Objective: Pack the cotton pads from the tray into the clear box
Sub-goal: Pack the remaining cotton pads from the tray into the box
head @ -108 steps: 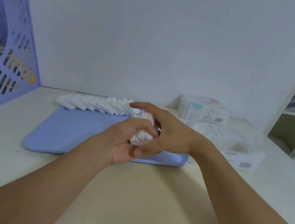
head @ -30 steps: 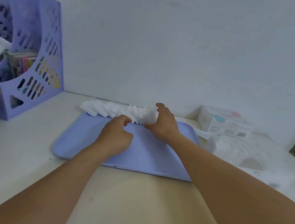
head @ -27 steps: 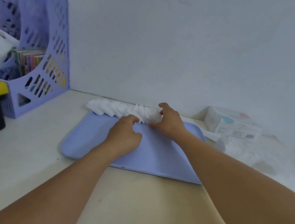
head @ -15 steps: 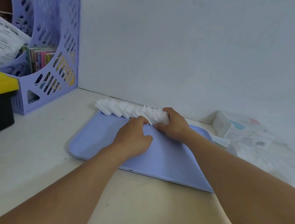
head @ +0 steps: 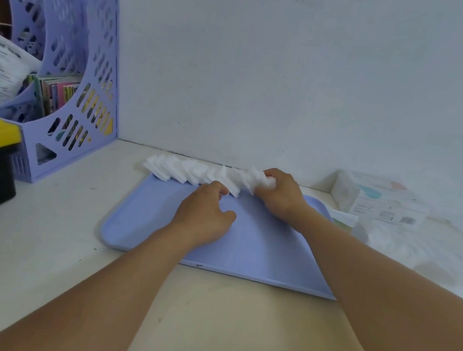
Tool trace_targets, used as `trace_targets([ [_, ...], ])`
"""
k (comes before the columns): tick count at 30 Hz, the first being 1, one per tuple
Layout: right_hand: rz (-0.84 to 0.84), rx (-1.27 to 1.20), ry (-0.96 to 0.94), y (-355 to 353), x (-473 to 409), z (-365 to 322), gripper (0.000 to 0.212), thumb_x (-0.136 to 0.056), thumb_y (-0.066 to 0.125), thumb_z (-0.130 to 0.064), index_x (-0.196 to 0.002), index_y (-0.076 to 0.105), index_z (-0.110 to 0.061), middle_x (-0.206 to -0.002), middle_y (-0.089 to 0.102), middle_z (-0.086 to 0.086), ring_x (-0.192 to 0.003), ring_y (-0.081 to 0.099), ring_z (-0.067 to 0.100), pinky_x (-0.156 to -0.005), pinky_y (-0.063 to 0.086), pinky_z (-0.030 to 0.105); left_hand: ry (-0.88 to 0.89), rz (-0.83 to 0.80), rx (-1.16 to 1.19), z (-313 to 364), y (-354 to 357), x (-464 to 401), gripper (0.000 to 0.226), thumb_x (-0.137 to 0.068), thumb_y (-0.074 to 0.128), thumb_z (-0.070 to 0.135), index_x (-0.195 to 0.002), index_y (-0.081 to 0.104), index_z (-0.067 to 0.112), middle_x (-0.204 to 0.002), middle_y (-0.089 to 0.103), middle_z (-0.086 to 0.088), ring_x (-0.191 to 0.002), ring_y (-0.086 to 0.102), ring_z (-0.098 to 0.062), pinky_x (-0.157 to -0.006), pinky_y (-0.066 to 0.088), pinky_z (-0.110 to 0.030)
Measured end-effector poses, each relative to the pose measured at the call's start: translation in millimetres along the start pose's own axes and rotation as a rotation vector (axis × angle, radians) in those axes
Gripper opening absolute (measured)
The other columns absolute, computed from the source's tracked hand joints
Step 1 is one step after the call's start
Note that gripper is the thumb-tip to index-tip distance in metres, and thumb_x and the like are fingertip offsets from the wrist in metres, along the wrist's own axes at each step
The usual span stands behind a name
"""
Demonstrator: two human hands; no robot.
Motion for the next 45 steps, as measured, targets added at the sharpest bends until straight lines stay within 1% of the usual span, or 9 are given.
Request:
trace_targets([
  [3,0.05,-0.131,0.05,-7,7,3,0.004,-0.092,0.061,-0.017,-0.088,0.059,-0.019,-0.085,0.06,-0.001,-0.078,0.051,0.02,-0.067,0.042,0.029,-0.006,-0.005,-0.002,0,1,1,0.05,-0.091,0.064,0.028,-0.138,0.049,0.022,-0.136,0.052,0.004,-0.114,0.055,-0.017,-0.092,0.042,-0.029],
  [6,0.091,-0.3,0.112,-14,18,2,0.019,-0.091,0.061,-0.013,-0.111,0.064,-0.012,-0.097,0.067,0.008,-0.083,0.058,0.022,-0.075,0.048,0.035,-0.027,0.003,0.093,4,0,3,0.049,-0.091,0.067,0.031,-0.136,0.05,0.024,-0.132,0.053,0.007,-0.111,0.057,-0.016,-0.086,0.045,-0.027],
  [9,0.069,-0.618,0.129,-23,38,-11,0.023,-0.091,0.059,-0.006,-0.113,0.064,-0.006,-0.094,0.071,0.018,-0.078,0.065,0.028,-0.072,0.054,0.039,-0.081,0.032,0.503,24,-6,9,0.052,-0.087,0.073,0.045,-0.131,0.054,0.024,-0.124,0.059,0.008,-0.101,0.065,-0.013,-0.077,0.057,-0.031],
  [13,-0.266,-0.838,0.082,-27,86,-28,0.024,-0.093,0.057,-0.006,-0.114,0.067,-0.005,-0.101,0.075,0.017,-0.089,0.074,0.029,-0.082,0.062,0.048,-0.133,-0.259,1.043,53,0,24,0.059,-0.08,0.075,0.052,-0.129,0.064,0.021,-0.123,0.071,-0.003,-0.111,0.07,-0.025,-0.081,0.062,-0.041],
  [17,-0.352,-0.791,0.102,-42,119,-27,0.032,-0.099,0.058,-0.012,-0.13,0.057,-0.002,-0.113,0.074,0.02,-0.104,0.073,0.035,-0.089,0.06,0.05,-0.13,-0.28,1.145,61,17,41,0.027,-0.095,0.067,0.03,-0.121,0.07,0.02,-0.115,0.075,-0.008,-0.109,0.071,-0.031,-0.078,0.062,-0.041],
  [27,-0.308,-0.892,0.189,-59,129,-21,0.041,-0.092,0.067,0.003,-0.131,0.058,-0.003,-0.13,0.065,0.023,-0.11,0.069,0.04,-0.084,0.062,0.05,-0.278,-0.2,1.364,59,21,42,0.026,-0.097,0.062,0.009,-0.123,0.065,0.011,-0.111,0.076,-0.01,-0.092,0.076,-0.024,-0.07,0.063,-0.037],
  [33,-0.298,-0.888,0.207,-56,124,-12,0.033,-0.097,0.058,0.007,-0.129,0.061,-0.001,-0.126,0.068,0.021,-0.101,0.072,0.032,-0.08,0.064,0.04,-0.289,-0.289,1.268,58,22,42,0.036,-0.095,0.064,0.006,-0.131,0.061,0.001,-0.124,0.07,-0.015,-0.116,0.067,-0.029,-0.087,0.061,-0.035],
  [40,-0.251,-0.722,0.214,-55,122,-5,0.033,-0.092,0.068,0.003,-0.123,0.063,-0.002,-0.104,0.074,0.015,-0.083,0.076,0.024,-0.072,0.064,0.034,-0.274,-0.274,1.173,59,25,42,0.032,-0.095,0.066,0.015,-0.127,0.064,0.008,-0.12,0.073,-0.013,-0.111,0.07,-0.031,-0.084,0.062,-0.039],
  [45,-0.134,-0.601,0.24,-65,119,-1,0.021,-0.093,0.067,0.003,-0.114,0.064,0.005,-0.094,0.073,0.022,-0.071,0.074,0.025,-0.067,0.064,0.032,-0.253,-0.089,1.202,52,14,35,0.026,-0.097,0.064,0.015,-0.123,0.064,0.013,-0.115,0.073,-0.007,-0.101,0.071,-0.024,-0.069,0.063,-0.035],
])
Point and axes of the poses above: each hand's wrist, its own x-axis away from the middle knuckle, its own y-axis out of the palm, z = x × y, the point moved 3 cm from there along -x, towards the middle knuckle
